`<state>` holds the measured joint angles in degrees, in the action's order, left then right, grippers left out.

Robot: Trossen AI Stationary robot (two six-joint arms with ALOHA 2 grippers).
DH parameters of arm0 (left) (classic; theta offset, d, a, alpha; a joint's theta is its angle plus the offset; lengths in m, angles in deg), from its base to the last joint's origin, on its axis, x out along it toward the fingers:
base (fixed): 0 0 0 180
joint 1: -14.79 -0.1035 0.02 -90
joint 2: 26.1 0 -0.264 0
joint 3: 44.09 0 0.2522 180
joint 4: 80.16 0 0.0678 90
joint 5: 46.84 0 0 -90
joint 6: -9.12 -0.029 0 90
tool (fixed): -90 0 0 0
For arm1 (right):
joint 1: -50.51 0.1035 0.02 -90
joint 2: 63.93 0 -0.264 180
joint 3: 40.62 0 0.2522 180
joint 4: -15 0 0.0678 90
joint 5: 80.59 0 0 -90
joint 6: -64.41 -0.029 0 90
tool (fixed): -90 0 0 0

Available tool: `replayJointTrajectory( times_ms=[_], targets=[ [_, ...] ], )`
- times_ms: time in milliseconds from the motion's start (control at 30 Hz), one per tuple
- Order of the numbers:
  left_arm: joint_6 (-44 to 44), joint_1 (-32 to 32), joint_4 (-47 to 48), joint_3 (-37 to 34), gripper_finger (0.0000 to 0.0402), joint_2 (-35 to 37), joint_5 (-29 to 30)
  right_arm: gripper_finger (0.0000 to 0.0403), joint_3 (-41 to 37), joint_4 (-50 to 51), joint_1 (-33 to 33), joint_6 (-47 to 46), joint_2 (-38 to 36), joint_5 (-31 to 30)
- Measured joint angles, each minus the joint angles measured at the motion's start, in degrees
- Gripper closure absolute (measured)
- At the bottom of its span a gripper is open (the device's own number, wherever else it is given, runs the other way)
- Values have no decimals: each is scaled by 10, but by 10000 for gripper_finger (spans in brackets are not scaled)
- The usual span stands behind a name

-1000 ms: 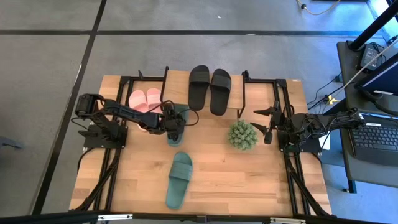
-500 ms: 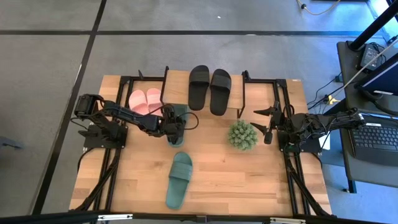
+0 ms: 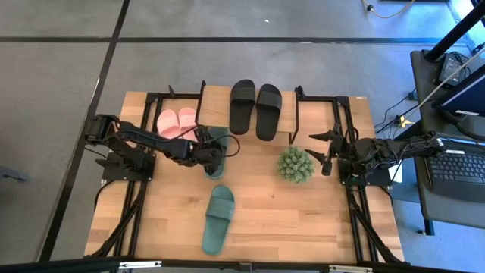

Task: Pick and place slides into the shelf
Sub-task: Put the left green slide under the shelf

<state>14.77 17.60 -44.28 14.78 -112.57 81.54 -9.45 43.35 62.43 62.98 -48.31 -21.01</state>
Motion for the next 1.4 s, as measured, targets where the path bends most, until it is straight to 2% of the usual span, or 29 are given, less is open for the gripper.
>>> replayJointTrajectory(
  times_ms=[167,300,500,600,933,1133,1400],
  targets=[
    [5,14,18,0,133,35,-18,130,0,0,0,0,0,0],
    [52,25,62,0,133,60,-81,130,0,0,0,0,0,0],
    [93,65,65,0,133,82,-310,130,0,2,0,1,0,0],
    [121,87,66,0,133,76,-360,130,0,2,0,2,0,0],
    [137,130,29,0,133,22,-390,130,0,2,0,2,0,0],
    [133,121,17,0,133,-6,-376,130,0,3,0,4,0,0],
    [111,91,17,0,134,-6,-356,130,0,3,0,4,0,0]
  ],
)
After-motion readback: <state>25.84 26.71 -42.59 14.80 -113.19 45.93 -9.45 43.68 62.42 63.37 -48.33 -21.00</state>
